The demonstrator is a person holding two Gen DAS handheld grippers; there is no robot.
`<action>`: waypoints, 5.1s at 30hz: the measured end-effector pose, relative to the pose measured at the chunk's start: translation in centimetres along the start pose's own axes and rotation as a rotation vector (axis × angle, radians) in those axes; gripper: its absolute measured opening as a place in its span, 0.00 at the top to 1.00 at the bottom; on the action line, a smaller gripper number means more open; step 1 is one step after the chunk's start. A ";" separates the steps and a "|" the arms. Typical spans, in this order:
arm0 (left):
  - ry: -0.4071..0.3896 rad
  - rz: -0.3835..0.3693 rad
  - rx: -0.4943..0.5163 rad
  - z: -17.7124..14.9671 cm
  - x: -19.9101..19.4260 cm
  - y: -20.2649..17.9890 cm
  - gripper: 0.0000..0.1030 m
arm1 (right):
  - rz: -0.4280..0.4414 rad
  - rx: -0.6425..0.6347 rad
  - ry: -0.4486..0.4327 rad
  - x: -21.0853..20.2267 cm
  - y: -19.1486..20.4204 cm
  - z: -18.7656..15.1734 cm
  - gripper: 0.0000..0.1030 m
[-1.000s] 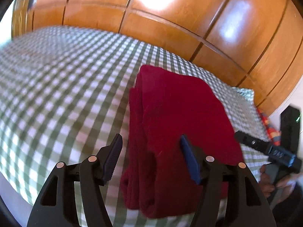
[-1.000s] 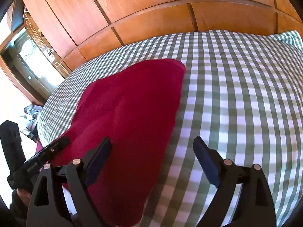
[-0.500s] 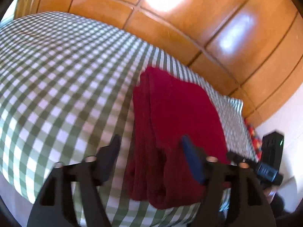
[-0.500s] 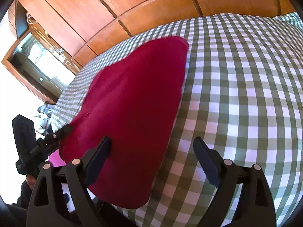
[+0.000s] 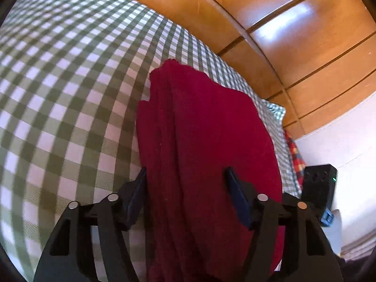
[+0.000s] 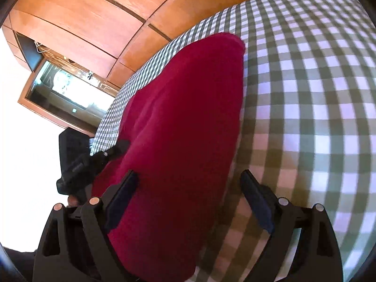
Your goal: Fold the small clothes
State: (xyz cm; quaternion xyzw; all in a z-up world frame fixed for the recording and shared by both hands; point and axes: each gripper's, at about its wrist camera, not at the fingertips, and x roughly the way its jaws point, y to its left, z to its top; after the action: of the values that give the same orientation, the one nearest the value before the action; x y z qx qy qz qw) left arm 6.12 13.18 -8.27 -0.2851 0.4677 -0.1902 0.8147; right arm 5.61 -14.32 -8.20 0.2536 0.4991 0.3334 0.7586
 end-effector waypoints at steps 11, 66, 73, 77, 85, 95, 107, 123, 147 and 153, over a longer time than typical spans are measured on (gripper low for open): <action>-0.085 -0.073 0.028 -1.9 -1.7 -0.4 0.67 | -0.002 -0.082 0.019 1.3 2.6 1.4 0.56; 0.107 0.112 0.676 -3.1 28.6 -36.1 0.51 | -0.523 0.312 -0.557 -27.1 -19.3 -0.8 0.26; 0.024 0.142 0.708 -4.5 25.2 -36.6 0.51 | -0.694 0.195 -0.611 -28.7 -14.7 -2.0 0.43; 0.014 0.154 0.715 -4.8 24.6 -36.5 0.51 | -0.694 0.150 -0.598 -28.2 -12.8 -3.3 0.54; 0.008 0.175 0.708 -5.0 24.8 -36.4 0.51 | -0.687 0.103 -0.560 -25.9 -11.0 -3.1 0.56; 0.058 0.193 0.672 -4.6 27.9 -34.6 0.51 | -0.761 0.088 -0.496 -21.7 -12.4 -0.8 0.55; 0.045 0.198 0.635 -4.6 27.5 -33.8 0.48 | -0.903 0.044 -0.484 -19.1 -12.1 -0.3 0.54; -0.080 0.247 0.625 -6.1 20.2 -33.8 0.32 | -0.949 0.084 -0.518 -20.6 -8.3 -2.5 0.13; -0.195 0.331 0.628 -10.8 12.1 -33.7 0.04 | -1.129 0.142 -0.680 -22.4 -2.3 -6.2 0.02; -0.229 0.315 0.631 -11.2 11.2 -34.0 0.04 | -1.143 0.144 -0.681 -22.5 -2.1 -6.9 0.02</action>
State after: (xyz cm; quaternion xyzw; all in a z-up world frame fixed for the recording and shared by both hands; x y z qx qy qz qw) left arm 0.44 -22.49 1.77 0.0363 0.3299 -0.1644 0.9289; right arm -6.57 -32.35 0.95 0.0903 0.3086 -0.2538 0.9122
